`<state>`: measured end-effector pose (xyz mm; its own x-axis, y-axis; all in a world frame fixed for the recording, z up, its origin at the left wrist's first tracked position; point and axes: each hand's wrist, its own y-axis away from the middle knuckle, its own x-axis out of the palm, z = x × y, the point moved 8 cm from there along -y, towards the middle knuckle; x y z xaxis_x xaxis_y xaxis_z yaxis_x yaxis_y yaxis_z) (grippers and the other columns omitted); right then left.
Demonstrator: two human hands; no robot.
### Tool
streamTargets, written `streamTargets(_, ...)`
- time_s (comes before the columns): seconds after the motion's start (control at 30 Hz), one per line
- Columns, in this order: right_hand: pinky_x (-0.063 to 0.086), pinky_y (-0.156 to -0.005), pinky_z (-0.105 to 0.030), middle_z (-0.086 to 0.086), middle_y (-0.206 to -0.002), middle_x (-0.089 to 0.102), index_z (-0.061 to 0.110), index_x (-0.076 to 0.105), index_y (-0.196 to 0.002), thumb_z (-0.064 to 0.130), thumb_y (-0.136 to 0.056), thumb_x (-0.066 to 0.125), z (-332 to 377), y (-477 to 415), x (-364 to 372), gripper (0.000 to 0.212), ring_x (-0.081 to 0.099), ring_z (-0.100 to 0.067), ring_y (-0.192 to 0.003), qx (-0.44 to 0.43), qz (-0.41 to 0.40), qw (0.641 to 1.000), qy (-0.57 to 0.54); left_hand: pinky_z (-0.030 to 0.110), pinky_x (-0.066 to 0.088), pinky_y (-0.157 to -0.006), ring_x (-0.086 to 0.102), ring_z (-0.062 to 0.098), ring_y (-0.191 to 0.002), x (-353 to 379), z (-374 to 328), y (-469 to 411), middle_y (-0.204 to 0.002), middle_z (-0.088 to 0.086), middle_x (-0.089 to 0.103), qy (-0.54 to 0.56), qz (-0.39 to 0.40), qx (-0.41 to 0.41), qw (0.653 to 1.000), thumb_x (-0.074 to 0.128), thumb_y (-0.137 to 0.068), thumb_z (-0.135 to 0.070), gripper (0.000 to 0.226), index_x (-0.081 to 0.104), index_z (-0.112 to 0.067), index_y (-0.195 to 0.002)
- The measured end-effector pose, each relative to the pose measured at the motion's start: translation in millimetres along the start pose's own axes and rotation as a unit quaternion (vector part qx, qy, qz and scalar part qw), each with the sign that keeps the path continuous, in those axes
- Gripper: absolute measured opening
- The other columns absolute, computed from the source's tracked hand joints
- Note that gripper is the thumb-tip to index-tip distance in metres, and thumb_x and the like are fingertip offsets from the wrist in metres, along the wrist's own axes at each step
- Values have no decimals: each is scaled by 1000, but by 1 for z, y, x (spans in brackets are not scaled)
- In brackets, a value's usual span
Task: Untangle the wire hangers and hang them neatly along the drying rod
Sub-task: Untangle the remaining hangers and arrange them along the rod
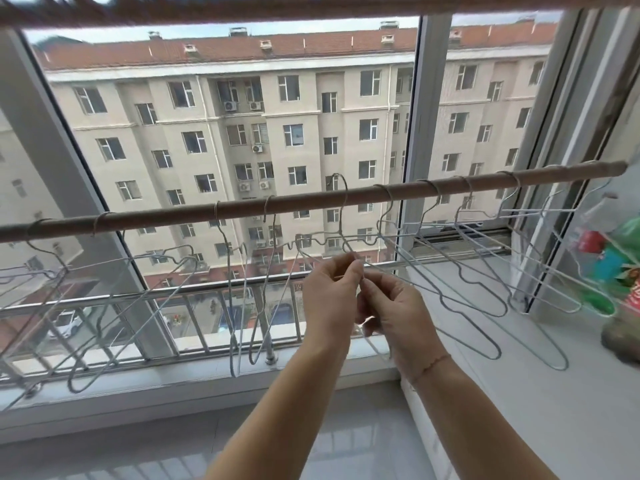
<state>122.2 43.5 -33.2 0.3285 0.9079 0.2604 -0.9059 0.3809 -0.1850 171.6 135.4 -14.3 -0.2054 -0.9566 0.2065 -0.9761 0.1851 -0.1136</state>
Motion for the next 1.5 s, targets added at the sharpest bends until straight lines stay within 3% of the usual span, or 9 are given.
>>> streamTargets(0.17, 43, -39, -21, -3, -55, 54, 3, 65, -90, 13, -92, 53, -11, -15, 5, 16, 54, -13, -45, 33, -21, 999, 19, 15, 46, -43, 57, -3, -43, -3, 2, -13, -69, -2, 64, -5, -6, -28, 1000, 63, -86, -7, 12, 67, -17, -80)
streamTargets(0.33, 52, -55, -24, -3, -67, 62, 8, 65, -93, 11, -92, 52, -22, -11, 1, 13, 63, -16, -60, 46, -47, 996, 58, 16, 50, -75, 67, 4, -84, -26, 10, -10, -89, -8, 71, -52, -17, 20, 998, 64, -86, -15, 13, 68, -26, -92)
streamTargets(0.5, 40, -91, -19, 3, -107, 52, 14, 55, -114, 16, -88, 57, 24, 15, 6, 26, 52, -9, -100, -167, -145, 918, 329, 10, 50, -72, 67, 2, -85, -70, -31, 0, -87, -13, 72, -109, -92, 206, 968, 65, -87, -25, 13, 66, -35, -95)
streamTargets(0.67, 47, -85, -15, 4, -104, 57, 18, 55, -111, 13, -86, 60, 8, 25, 74, 26, 58, -5, -96, -189, -14, 940, 285, 30, 47, -94, 60, 13, -109, -98, -23, -29, -117, 0, 65, -148, -94, 105, 979, 59, -90, -29, 34, 61, -14, -120)
streamTargets(0.77, 45, -87, -19, 3, -106, 55, 18, 53, -115, 28, -85, 63, -34, 13, 94, 33, 53, -7, -98, -75, 25, 950, 303, 23, 47, -77, 60, 13, -91, -99, -11, -41, -91, -5, 68, -152, -62, 19, 986, 55, -92, -24, 12, 66, -23, -88)
streamTargets(0.87, 46, -82, -21, 4, -100, 57, 25, 54, -102, 35, -82, 65, -59, 4, 99, 25, 54, -10, -91, -11, 14, 957, 288, 29, 49, -70, 60, 15, -72, -105, 8, -48, -73, 0, 66, -103, -61, -71, 990, 55, -90, -17, 24, 65, -20, -69)
streamTargets(1.03, 48, -61, -14, 5, -77, 69, 21, 65, -87, 28, -81, 65, -61, -2, 99, 9, 62, -3, -69, -28, 5, 968, 248, 24, 47, -58, 55, 14, -61, -103, 20, -54, -65, 1, 63, -6, -53, -121, 991, 56, -90, -7, 17, 69, -12, -79)
streamTargets(1.27, 47, -64, -9, 6, -78, 71, 14, 70, -93, 17, -86, 58, -45, -32, 89, 14, 65, 0, -71, -49, -24, 974, 221, 18, 42, -48, 53, 12, -57, -86, 1, -79, -63, 3, 60, 22, -50, -92, 994, 53, -89, -1, 19, 66, -10, -79)
streamTargets(1.5, 54, -70, -38, -9, -78, 72, 22, 70, -82, 19, -83, 61, -58, -33, 77, 9, 65, -16, -71, -25, -26, 980, 195, 13, 34, -35, 45, 10, -48, -79, 24, -84, -60, 5, 54, 12, -45, -117, 992, 52, -88, 1, 17, 65, -2, -79)
